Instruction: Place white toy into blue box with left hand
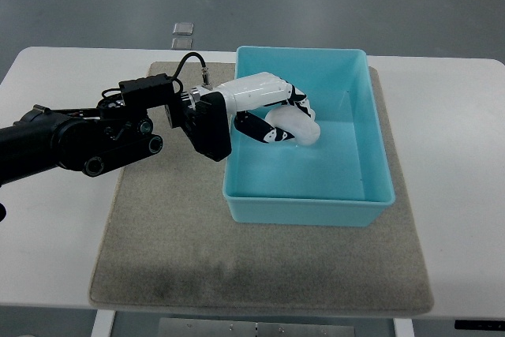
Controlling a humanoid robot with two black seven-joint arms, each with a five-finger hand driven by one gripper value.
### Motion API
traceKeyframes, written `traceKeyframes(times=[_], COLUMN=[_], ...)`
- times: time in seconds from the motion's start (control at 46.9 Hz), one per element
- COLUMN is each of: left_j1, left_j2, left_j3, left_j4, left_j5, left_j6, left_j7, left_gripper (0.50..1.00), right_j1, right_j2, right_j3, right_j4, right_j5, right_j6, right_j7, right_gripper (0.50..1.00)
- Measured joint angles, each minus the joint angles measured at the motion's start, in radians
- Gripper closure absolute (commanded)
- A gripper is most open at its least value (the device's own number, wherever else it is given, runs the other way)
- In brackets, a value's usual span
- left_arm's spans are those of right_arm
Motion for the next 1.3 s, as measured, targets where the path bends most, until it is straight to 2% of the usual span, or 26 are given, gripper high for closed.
traceKeyframes(times=[0.043,0.064,0.277,0.49,0.554,0.64,0.725,0.832,1.066,1.301], left_j1=[0.001,0.001,0.020,0.022,0.023,0.027,0.041,0.051,0.064,0.061], left_j2=[0.000,0.001,0.002,0.005,0.010,0.014,0.016,0.018,0.043,0.069], left_j3=[0.000,0.000,-0.003,-0.016,-0.028,-0.049,-0.063,-0.110,-0.179,-0.187], left_j4=[-0.001,-0.001,-0.005,-0.006,-0.005,-0.001,0.000,0.001,0.008,0.051], left_j5=[0.000,-0.001,-0.014,-0.026,-0.035,-0.082,-0.195,-0.403,-0.928,-1.128], left_j6=[0.000,0.000,0.002,0.012,0.032,0.104,0.162,0.184,0.168,0.126], left_j7=[0.000,0.000,-0.002,-0.002,-0.002,-0.002,-0.002,-0.002,0.000,0.006], left_gripper=[0.549,0.538,0.510,0.510,0.510,0.510,0.510,0.508,0.508,0.508], right_j1=[0.000,0.000,0.000,0.000,-0.001,0.000,0.000,0.000,0.000,-0.001], right_j2=[0.000,0.000,0.000,0.000,0.000,0.000,0.000,0.000,0.000,0.000], right_j3=[0.000,0.000,0.000,-0.001,-0.001,0.000,0.000,0.000,0.000,0.000], right_j4=[0.000,0.000,0.000,0.000,0.000,0.000,0.000,0.000,0.000,0.000], right_j5=[0.000,0.000,0.000,0.000,0.000,0.000,0.000,0.000,0.000,0.000], right_j6=[0.000,0.000,0.000,0.000,0.000,0.000,0.000,0.000,0.000,0.000], right_j7=[0.000,0.000,0.000,0.000,0.000,0.000,0.000,0.000,0.000,0.000], right_gripper=[0.564,0.564,0.564,0.564,0.564,0.564,0.564,0.564,0.564,0.564])
